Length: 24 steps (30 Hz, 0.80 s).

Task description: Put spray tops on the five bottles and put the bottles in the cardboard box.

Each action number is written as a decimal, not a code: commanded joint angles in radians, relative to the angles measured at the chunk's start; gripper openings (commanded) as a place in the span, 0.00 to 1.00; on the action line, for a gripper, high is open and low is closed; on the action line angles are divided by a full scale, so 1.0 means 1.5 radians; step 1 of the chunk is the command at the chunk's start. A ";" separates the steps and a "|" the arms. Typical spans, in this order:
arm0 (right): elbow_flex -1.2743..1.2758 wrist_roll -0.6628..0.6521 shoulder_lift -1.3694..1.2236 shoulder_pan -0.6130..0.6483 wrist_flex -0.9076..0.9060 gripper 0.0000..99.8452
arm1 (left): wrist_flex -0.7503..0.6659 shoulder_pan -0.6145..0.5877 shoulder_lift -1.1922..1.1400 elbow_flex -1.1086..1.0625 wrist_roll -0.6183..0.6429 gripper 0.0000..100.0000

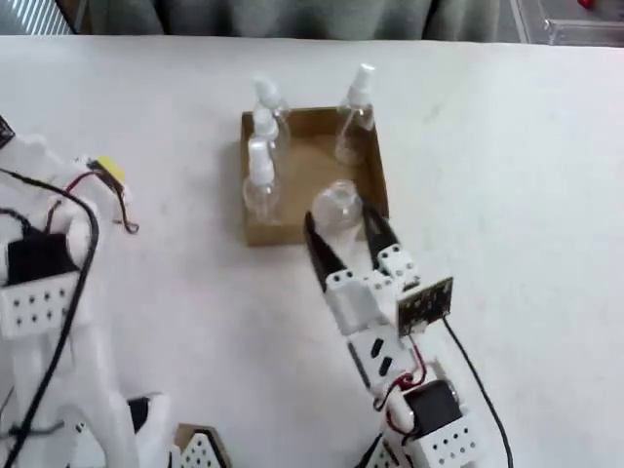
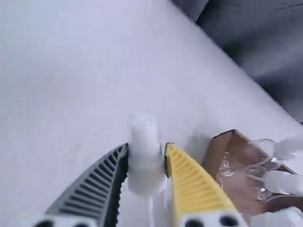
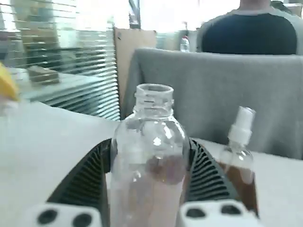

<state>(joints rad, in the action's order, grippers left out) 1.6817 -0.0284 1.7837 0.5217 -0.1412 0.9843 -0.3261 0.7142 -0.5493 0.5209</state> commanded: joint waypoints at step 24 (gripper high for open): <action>0.006 -0.019 -0.041 0.279 0.057 0.02 | -0.321 0.265 0.330 0.060 -0.192 0.02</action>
<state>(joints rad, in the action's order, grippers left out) 1.6817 -0.0974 1.7668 0.9298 -0.0675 0.5439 0.0222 1.2037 -0.5324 0.2417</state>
